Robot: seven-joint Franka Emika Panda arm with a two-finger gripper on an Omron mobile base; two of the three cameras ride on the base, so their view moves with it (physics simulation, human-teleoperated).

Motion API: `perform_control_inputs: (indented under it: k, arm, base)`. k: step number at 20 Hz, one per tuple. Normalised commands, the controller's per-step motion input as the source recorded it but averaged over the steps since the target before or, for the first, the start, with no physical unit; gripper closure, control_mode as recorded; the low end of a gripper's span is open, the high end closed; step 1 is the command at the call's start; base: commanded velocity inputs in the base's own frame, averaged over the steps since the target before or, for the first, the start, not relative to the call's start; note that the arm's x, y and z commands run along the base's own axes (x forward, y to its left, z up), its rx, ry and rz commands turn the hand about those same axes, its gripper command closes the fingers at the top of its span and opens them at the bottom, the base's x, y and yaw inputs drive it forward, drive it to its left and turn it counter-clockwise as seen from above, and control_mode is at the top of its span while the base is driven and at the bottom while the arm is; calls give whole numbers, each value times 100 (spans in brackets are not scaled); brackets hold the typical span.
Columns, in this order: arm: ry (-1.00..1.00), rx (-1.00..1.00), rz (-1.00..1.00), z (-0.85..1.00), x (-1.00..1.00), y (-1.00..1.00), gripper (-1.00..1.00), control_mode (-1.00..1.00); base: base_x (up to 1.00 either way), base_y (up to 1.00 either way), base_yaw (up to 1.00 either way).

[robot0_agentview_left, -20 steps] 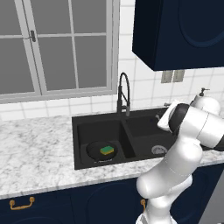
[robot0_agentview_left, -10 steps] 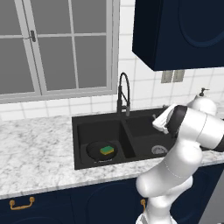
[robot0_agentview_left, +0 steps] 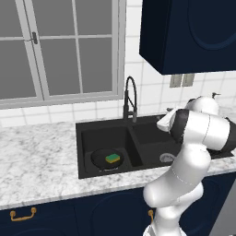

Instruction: Pick the pan and sponge and place them into the sink. Then turn on the water.

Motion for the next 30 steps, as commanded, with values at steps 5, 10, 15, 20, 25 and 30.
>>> perform_control_inputs:
  k: [5, 10, 15, 20, 25, 30]
  arm:
    - [0, 5, 9, -18, 43, 17, -100, -100]
    - [4, 7, 9, -26, 49, 9, -100, -100]
    - [0, 9, 8, -15, 40, 6, -100, -100]
    - [0, 7, 7, -13, 40, 9, -100, -100]
    - [0, 4, 2, -16, 36, 22, -100, -100]
    - [0, 1, 0, -5, 30, 29, -100, -100]
  base:
    - [0, 0, 0]
    - [0, 0, 0]
    - [0, 0, 0]
    - [0, 0, 0]
    - [0, 0, 0]
    - [0, 0, 0]
